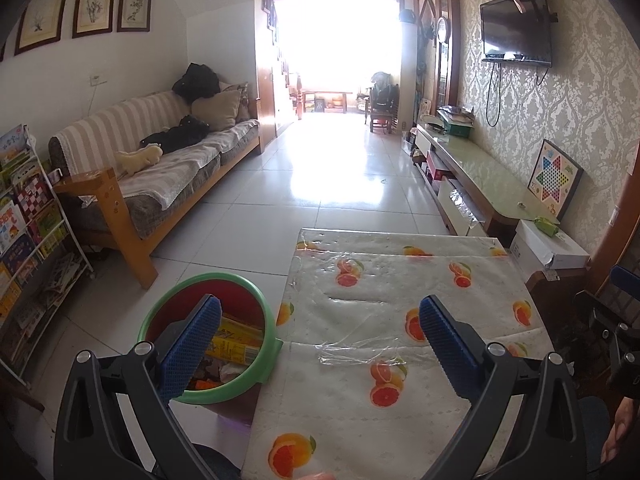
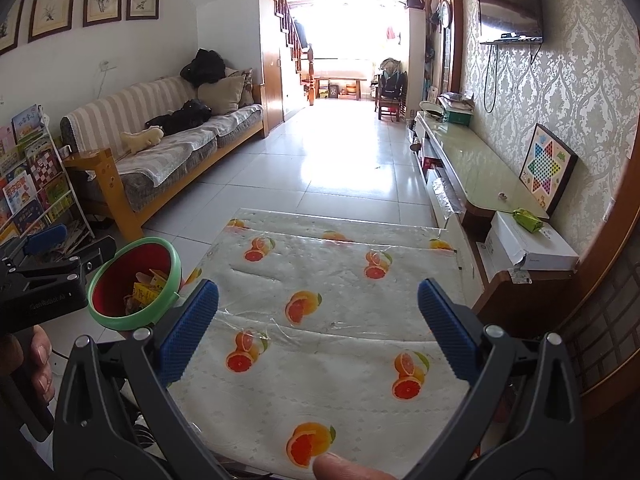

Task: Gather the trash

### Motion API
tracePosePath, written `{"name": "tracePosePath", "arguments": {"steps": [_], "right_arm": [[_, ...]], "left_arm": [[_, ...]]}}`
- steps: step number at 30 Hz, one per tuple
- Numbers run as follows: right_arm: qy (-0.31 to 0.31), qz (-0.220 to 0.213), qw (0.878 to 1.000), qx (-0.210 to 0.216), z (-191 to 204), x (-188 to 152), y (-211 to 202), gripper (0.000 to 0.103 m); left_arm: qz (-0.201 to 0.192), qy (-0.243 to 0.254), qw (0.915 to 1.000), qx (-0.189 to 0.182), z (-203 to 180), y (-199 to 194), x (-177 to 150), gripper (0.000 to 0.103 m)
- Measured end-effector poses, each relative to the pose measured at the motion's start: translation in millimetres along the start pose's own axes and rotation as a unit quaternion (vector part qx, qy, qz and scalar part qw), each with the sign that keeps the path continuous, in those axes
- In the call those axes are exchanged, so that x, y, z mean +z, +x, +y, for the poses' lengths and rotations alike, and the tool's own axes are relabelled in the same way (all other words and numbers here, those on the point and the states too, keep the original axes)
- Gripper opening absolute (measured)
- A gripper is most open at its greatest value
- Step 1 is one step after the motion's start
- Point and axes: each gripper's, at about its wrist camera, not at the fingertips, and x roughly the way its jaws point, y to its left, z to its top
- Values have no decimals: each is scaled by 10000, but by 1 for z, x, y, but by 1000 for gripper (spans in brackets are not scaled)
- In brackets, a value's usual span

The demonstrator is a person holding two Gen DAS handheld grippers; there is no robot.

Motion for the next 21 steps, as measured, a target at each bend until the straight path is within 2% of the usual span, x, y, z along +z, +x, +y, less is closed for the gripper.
{"name": "tracePosePath", "arguments": {"steps": [16,21], "right_arm": [[-140,38,9999,47,11,1,4,98],[-134,93,9998,59,12,-1,8,98]], "left_arm": [[-77,-224,9997,-20,7,-7,-1,95],[-307,-115,9995,2,5,-14,-3,95]]}}
